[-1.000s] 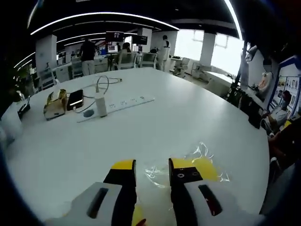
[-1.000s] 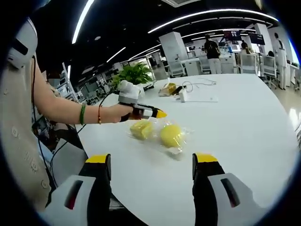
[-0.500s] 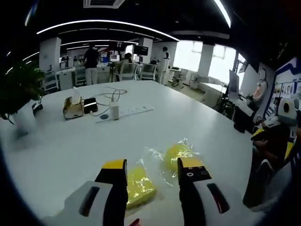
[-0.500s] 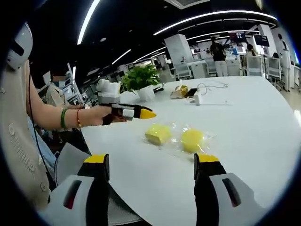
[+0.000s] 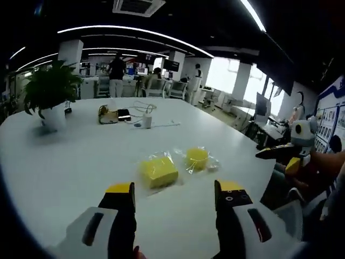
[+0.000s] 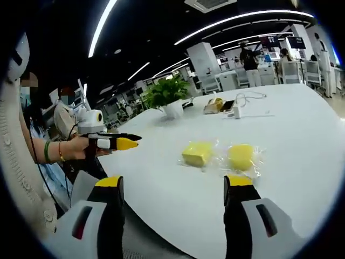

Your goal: Compare the silicone blocks by pressing each to a similar depth, holding the contact briefly, and releasing to observe deformation and rebound differences across the visible hardness samples.

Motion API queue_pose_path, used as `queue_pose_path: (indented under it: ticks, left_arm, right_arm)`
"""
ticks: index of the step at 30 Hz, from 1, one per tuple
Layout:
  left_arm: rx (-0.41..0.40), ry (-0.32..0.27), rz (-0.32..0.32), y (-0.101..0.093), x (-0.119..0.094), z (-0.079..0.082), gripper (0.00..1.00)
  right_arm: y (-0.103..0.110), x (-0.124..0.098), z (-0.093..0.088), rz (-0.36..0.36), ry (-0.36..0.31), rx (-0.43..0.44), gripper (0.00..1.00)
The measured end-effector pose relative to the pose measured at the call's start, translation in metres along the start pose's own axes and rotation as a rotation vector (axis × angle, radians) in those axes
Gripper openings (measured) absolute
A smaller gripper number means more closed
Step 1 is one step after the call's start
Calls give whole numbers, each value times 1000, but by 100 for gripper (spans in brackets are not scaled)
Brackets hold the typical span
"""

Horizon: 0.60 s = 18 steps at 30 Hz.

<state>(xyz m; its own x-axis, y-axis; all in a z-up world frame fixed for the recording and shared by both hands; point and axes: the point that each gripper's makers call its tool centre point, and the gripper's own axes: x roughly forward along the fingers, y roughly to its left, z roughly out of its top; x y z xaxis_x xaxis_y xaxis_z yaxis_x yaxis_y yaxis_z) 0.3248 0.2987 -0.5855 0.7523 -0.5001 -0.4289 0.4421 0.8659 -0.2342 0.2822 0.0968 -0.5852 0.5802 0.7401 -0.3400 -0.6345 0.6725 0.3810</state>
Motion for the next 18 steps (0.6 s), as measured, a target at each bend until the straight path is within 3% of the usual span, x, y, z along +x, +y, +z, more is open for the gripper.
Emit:
queue_pose_path:
  ticks: [7, 13, 18]
  left_arm:
    - [-19, 10, 127, 15, -48, -30, 61]
    - [-70, -20, 215, 23, -74, -38, 62]
    - [-38, -23, 274, 25, -85, -41, 64]
  right_arm:
    - [-4, -17, -23, -101, 6, -2, 72]
    - [-12, -35, -29, -173, -35, 36, 72]
    - [-14, -45, -32, -206, -35, 34, 70]
